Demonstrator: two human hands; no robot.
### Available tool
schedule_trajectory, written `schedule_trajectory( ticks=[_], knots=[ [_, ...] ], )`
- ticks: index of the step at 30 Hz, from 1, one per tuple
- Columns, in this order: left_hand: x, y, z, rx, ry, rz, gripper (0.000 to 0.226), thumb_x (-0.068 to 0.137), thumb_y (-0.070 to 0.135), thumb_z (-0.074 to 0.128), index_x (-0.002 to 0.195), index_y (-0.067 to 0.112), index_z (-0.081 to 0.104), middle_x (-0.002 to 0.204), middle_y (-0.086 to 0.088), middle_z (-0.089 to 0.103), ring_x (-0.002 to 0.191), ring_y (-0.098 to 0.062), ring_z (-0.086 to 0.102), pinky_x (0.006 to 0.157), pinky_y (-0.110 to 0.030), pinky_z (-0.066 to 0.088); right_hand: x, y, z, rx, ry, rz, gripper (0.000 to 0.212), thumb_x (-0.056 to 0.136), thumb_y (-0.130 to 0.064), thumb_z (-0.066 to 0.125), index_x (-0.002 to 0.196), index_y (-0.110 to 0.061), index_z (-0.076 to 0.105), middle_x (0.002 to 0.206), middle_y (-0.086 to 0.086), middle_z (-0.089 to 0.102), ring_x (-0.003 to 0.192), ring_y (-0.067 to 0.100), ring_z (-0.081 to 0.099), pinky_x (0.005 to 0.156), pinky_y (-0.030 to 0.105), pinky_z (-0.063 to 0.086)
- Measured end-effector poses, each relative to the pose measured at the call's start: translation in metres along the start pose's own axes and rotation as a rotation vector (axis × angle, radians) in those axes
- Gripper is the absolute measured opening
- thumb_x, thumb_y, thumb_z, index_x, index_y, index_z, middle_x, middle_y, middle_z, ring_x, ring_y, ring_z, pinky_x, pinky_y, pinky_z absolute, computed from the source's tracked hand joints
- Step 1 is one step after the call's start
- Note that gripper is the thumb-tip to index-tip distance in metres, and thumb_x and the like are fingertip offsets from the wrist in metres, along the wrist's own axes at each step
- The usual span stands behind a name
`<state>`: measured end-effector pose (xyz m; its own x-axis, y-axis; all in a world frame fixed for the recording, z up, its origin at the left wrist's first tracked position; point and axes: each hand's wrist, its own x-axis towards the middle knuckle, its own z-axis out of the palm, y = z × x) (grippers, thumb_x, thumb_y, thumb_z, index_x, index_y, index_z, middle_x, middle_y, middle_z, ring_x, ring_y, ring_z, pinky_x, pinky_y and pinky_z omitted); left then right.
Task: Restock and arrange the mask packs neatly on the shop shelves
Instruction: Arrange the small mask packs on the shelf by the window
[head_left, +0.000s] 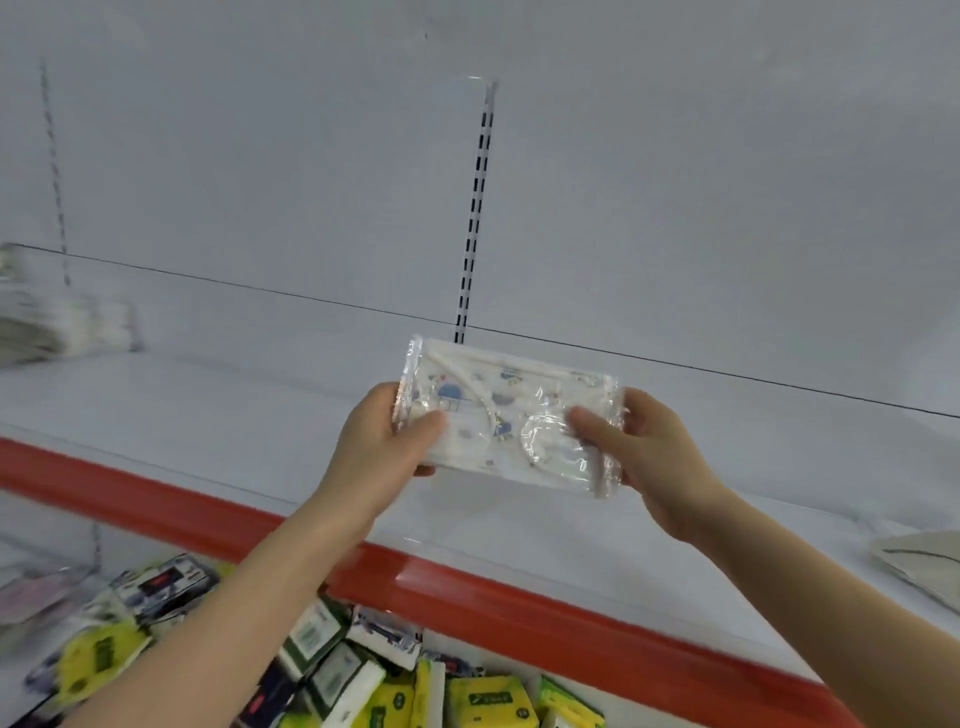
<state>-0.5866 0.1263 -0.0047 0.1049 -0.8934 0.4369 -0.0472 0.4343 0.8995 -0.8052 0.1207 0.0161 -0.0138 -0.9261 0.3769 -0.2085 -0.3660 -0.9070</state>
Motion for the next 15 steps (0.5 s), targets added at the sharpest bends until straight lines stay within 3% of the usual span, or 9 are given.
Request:
schedule_trajectory(
  ticks=[3, 8, 11, 15],
  knots=[
    [-0.003, 0.001, -0.039, 0.006, 0.133, 0.044, 0.016, 0.09, 0.008, 0.055, 0.09, 0.024, 0.055, 0.092, 0.001, 0.063, 0.081, -0.011, 0.062, 0.057, -0.017, 0.053, 0.014, -0.013, 0.045, 0.047, -0.049, -0.045, 0.025, 0.083, -0.019, 0.068, 0.105, -0.008, 0.06, 0.091, 0.007, 0.07, 0.071, 0.013, 0.065, 0.05, 0.016, 0.044],
    [-0.004, 0.001, -0.127, 0.023, 0.27, 0.063, 0.018, 0.091, 0.009, 0.054, 0.09, 0.026, 0.056, 0.093, 0.004, 0.065, 0.081, -0.011, 0.062, 0.062, -0.02, 0.052, 0.031, -0.032, 0.139, 0.073, -0.179, -0.084, 0.028, 0.082, -0.022, 0.069, 0.106, -0.009, 0.06, 0.094, 0.007, 0.07, 0.075, 0.015, 0.065, 0.052, 0.015, 0.044],
    [-0.002, 0.002, -0.191, 0.074, 0.317, 0.081, 0.02, 0.091, 0.008, 0.053, 0.089, 0.028, 0.056, 0.093, 0.004, 0.066, 0.081, -0.012, 0.063, 0.064, -0.022, 0.052, 0.036, -0.05, 0.205, 0.07, -0.235, -0.123, 0.026, 0.083, -0.022, 0.068, 0.104, -0.009, 0.06, 0.084, 0.003, 0.069, 0.063, 0.006, 0.062, 0.045, 0.011, 0.04],
    [0.005, 0.012, -0.287, 0.158, 0.359, 0.145, 0.024, 0.091, 0.006, 0.053, 0.089, 0.029, 0.057, 0.095, 0.005, 0.066, 0.079, -0.01, 0.063, 0.058, -0.017, 0.052, 0.041, -0.076, 0.298, 0.081, -0.296, -0.171, 0.021, 0.084, -0.023, 0.068, 0.1, -0.011, 0.061, 0.082, 0.003, 0.069, 0.075, 0.018, 0.062, 0.062, 0.03, 0.045]
  ],
)
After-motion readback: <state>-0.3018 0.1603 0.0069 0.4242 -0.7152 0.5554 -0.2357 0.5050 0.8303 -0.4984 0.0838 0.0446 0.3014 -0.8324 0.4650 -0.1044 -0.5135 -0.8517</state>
